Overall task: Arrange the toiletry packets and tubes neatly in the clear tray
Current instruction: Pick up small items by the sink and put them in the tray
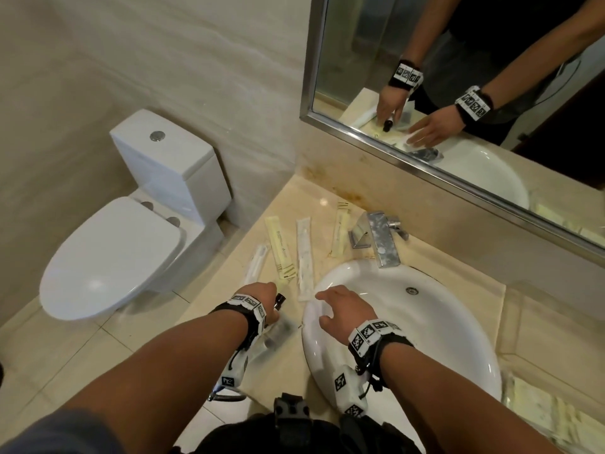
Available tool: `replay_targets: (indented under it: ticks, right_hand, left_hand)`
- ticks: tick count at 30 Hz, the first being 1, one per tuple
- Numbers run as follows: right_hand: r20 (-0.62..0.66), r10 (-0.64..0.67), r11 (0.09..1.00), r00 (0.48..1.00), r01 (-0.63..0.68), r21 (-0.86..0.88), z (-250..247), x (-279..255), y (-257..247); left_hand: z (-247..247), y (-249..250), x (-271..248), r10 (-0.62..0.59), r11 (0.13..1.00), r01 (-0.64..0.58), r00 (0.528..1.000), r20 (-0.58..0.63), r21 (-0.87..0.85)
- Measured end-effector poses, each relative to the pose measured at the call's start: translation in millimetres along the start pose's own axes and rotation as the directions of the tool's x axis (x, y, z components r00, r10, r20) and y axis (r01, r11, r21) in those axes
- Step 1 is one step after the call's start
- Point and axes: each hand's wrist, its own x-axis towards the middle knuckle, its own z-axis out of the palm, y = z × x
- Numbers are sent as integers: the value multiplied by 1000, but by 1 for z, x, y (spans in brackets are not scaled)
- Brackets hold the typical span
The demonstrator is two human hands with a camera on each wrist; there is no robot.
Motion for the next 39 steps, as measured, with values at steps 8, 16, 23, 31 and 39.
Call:
replay_targets:
  ticks: [8,16,23,31,39]
  right_hand:
    - [39,-152,988,988,153,-26,7,-1,-18]
    - [189,-403,873,895,438,-215,32,18,-63]
    - [169,-382,796,909,416,-440,63,20,-66]
    - [30,-112,991,993,110,74,15,-4,-51]
    - [23,257,401,966,-128,907,-9,-54,-2]
  left_hand:
    - [-14,6,4,-58,976,56,998,-5,-211]
    - [-16,-25,-8,-89,956,28,976,-197,-293]
    - [-17,-49,-20,-114,954,50,973,-201,-297]
    - [-32,-41,-23,-84,950,6,967,-239,-311]
    - [-62,18,-11,50,939,-146,954,-297,-312]
